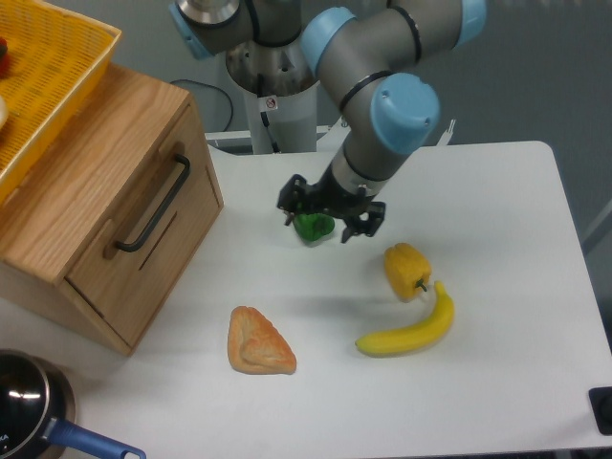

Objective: Slide open the top drawer
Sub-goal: 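Move the gripper toward the black handle of the upper wooden drawer, then hook the gripper onto the black drawer handle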

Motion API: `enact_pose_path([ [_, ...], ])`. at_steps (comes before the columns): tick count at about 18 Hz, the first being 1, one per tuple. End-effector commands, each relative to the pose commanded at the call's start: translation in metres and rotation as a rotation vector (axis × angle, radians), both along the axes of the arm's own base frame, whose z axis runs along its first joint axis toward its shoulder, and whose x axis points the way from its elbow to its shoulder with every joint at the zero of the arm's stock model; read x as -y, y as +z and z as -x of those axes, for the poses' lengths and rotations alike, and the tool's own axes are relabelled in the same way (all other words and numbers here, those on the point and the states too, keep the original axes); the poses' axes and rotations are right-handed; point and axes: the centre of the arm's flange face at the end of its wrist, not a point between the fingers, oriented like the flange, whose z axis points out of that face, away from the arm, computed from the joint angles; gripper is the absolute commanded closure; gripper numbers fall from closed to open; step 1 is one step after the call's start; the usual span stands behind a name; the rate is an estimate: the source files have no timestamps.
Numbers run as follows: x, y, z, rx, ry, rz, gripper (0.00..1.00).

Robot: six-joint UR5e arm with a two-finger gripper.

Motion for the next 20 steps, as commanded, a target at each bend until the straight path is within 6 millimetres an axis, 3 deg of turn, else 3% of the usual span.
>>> enact_pose_path([
  [6, -0.029, 0.001, -0.042, 0.066, -0.063, -0.052, 0.0],
  [14, -0.026, 0.029, -0.045, 0.088, -0.041, -0.116, 0.0],
  [20, -0.022, 0.04, -0.067, 0.132, -0.052, -0.096, 0.0],
])
